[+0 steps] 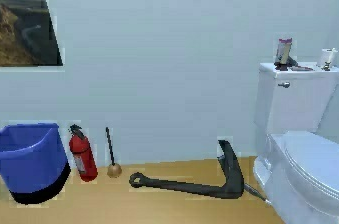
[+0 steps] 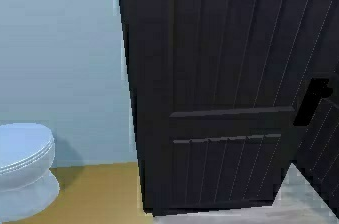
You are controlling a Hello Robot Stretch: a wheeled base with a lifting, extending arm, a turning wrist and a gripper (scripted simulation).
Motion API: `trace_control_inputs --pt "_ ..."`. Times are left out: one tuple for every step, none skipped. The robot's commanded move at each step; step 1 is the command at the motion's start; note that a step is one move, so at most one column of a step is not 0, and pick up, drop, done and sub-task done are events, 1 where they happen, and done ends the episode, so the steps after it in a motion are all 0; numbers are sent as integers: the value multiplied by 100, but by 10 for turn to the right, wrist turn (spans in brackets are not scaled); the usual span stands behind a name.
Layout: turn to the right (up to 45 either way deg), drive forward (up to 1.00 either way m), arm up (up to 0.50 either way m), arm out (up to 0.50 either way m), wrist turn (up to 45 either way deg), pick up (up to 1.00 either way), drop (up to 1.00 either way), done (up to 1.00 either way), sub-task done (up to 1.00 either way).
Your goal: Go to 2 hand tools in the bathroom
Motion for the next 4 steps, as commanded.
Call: trace_control_inputs --pt "60 0 0 0 0 0 0 0 0" --pt "0 45 0 0 0 0 0 0 0" --pt "0 0 0 0 0 0 0 0 100" --pt "-300 0 0 0 0 0 0 0 0"
